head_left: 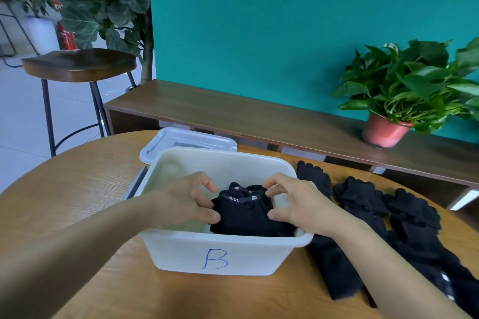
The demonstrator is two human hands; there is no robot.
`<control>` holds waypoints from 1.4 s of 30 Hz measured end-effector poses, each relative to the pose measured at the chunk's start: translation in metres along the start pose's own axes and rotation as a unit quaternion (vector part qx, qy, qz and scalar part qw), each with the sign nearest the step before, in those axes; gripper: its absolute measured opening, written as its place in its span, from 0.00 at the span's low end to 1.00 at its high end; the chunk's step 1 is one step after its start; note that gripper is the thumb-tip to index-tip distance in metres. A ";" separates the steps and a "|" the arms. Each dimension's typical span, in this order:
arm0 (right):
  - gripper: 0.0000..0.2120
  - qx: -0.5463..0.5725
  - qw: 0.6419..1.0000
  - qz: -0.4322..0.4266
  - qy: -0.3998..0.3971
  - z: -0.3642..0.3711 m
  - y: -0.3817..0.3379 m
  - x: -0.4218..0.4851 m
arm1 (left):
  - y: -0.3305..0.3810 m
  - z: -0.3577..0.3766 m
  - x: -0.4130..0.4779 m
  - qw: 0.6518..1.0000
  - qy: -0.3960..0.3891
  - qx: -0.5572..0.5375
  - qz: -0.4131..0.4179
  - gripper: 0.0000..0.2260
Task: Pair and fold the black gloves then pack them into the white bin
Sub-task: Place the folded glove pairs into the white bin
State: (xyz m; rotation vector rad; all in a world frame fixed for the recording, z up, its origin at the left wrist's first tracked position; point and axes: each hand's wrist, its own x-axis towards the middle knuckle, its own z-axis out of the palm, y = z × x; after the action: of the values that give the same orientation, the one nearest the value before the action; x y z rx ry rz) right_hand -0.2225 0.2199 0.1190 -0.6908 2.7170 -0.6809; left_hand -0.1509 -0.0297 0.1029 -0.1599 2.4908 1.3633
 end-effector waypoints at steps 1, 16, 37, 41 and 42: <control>0.22 -0.007 1.000 -0.007 -0.006 -0.002 0.000 -0.002 | 0.000 0.000 0.000 1.000 -0.001 0.006 0.014 0.20; 0.04 -0.169 0.980 -0.026 -0.099 -0.004 -0.001 -0.004 | 0.012 0.017 0.003 0.966 -0.007 0.245 0.077 0.20; 0.14 0.109 0.978 -0.011 0.177 -0.016 0.011 -0.115 | 0.070 0.074 -0.040 0.970 0.050 0.069 0.227 0.17; 0.15 0.121 0.972 0.027 0.201 -0.002 0.040 -0.158 | 0.092 0.118 -0.052 0.955 0.029 0.081 0.283 0.14; 0.15 0.125 0.969 0.037 0.208 0.003 0.049 -0.168 | 0.097 0.131 -0.056 0.952 0.017 0.084 0.293 0.14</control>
State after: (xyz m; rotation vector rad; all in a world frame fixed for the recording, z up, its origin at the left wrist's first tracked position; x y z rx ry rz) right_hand -0.0963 0.3415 0.1131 -0.4196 2.9236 -1.2448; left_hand -0.0943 0.1299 0.1317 0.6463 2.7899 1.3300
